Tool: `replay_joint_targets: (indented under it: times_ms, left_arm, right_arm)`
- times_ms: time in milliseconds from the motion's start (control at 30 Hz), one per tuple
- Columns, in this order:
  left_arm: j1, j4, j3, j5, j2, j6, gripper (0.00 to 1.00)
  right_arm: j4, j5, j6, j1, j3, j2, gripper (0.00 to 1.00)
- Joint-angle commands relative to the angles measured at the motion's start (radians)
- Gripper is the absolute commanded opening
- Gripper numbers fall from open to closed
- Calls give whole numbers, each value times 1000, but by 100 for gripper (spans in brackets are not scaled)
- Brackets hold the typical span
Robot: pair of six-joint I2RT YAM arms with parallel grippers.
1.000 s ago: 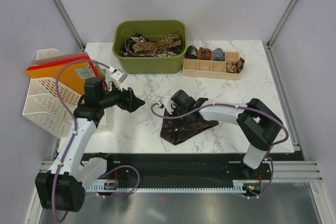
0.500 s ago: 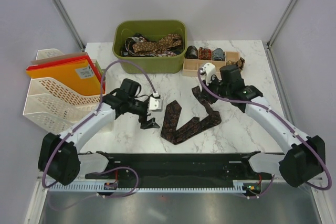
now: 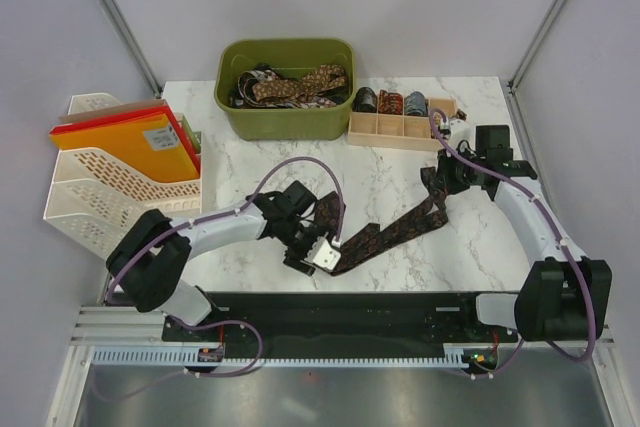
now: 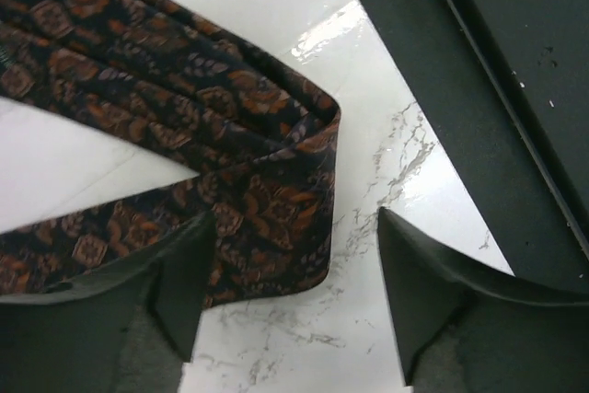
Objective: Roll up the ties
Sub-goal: Flatten out the tie at the center of the board.
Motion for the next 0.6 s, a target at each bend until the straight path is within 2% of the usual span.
replay_joint_targets:
  times_ms: [0, 33, 100, 133, 200, 233, 267, 333, 367, 433, 467, 500, 533, 567]
  left_arm:
    - [-61, 59, 15, -86, 62, 53, 67]
    - [-70, 59, 20, -92, 67, 45, 53]
    - [-108, 62, 29, -94, 53, 3, 39]
    - [-128, 62, 34, -82, 41, -17, 26]
    - [-205, 64, 64, -60, 21, -103, 13]
    - [-236, 73, 81, -35, 12, -149, 2]
    - [-294, 91, 102, -22, 12, -273, 2]
    - [-352, 177, 184, -5, 36, -419, 2]
    - [-403, 226, 213, -19, 53, -568, 2]
    - [-444, 382, 293, -115, 100, -721, 2]
    - [-460, 422, 320, -144, 116, -866, 2]
    - [-460, 480, 372, -183, 127, -939, 24]
    - [-455, 495, 386, -242, 130, -1009, 37]
    - [-425, 496, 391, -235, 116, -1110, 46]
  right_arm:
    - [54, -62, 4, -7, 38, 43, 0]
    - [77, -69, 11, -7, 36, 49, 0]
    - [160, -100, 27, -7, 30, 77, 0]
    - [186, -108, 52, -4, 32, 91, 0]
    - [260, -127, 79, 11, 50, 149, 0]
    - [288, -129, 111, 35, 58, 167, 0]
    - [342, -131, 132, 54, 65, 187, 0]
    - [407, -144, 175, 115, 88, 236, 0]
    - [468, -152, 222, 138, 108, 253, 0]
    - [521, -189, 272, 209, 137, 296, 0]
    - [564, -207, 312, 229, 171, 309, 0]
    - [584, -247, 345, 261, 187, 327, 1]
    - [614, -271, 370, 270, 202, 335, 9]
    - [633, -290, 405, 275, 232, 339, 21]
